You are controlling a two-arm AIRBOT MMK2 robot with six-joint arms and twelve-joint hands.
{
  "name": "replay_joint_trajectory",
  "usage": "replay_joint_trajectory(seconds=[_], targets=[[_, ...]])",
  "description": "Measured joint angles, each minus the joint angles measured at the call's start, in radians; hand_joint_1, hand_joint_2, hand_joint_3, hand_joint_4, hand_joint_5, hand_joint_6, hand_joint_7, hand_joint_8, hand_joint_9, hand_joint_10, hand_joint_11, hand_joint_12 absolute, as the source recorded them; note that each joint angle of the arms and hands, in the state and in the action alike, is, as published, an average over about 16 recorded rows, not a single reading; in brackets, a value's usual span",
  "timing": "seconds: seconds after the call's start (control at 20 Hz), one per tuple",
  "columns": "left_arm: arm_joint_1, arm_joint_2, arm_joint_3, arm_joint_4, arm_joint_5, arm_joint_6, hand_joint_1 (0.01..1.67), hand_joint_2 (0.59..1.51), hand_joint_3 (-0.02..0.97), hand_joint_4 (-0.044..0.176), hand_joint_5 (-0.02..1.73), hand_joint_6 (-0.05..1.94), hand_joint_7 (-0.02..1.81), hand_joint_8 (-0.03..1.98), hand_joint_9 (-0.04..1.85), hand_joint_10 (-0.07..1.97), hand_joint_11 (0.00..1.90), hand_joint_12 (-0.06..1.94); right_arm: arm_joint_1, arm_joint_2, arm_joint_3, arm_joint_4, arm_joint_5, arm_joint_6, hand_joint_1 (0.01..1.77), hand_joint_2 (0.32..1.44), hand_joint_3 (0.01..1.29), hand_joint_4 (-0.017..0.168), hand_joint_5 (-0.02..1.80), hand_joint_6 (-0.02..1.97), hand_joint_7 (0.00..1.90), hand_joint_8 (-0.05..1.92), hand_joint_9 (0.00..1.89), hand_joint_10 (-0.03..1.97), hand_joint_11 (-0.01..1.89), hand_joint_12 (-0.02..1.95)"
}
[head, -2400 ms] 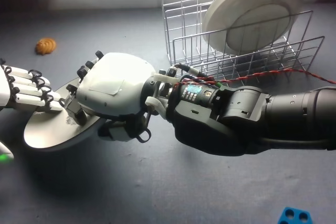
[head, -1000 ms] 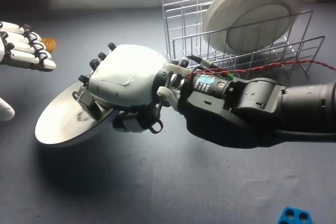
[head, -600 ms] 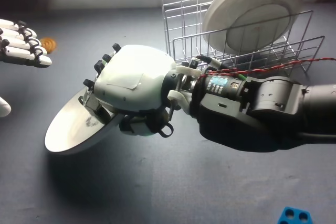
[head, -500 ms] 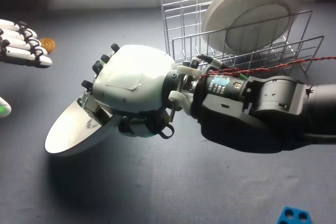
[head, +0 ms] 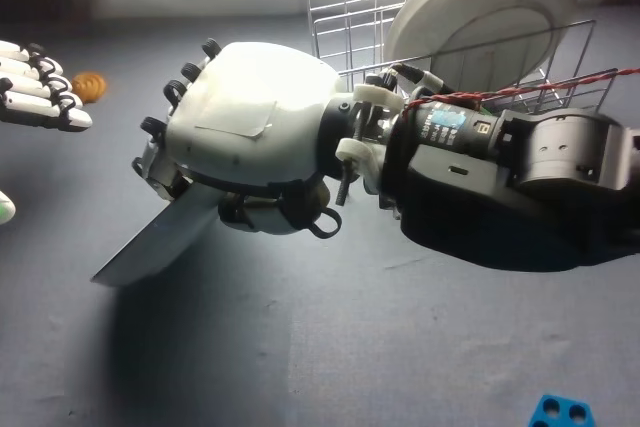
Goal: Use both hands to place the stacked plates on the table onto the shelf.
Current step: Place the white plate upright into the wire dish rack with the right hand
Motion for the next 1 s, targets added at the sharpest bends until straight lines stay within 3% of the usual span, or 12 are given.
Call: replay_joint_trajectory(seconds=[0.55,1.0], targets=[[0.014,0.000,0.001,-0.001,0.003,0.000,0.01,1.061,0.019,0.000,0.07,0.01,0.10,0.01,0.08,0.01,0.02,0.12,0.072,0.125,-0.148,0.037,-0.040,-0.004,1.36,1.01,0.01,-0.001,0.97,0.91,1.07,0.81,1.00,0.99,0.73,1.15],[0.021,-0.001,0.001,-0.001,0.004,0.000,0.01,1.057,0.019,0.000,0.08,0.01,0.10,0.01,0.08,0.01,0.02,0.12,0.188,0.240,-0.246,0.194,-0.127,-0.009,1.36,1.01,0.01,-0.005,0.97,0.91,1.06,0.82,0.99,1.01,0.73,1.16]])
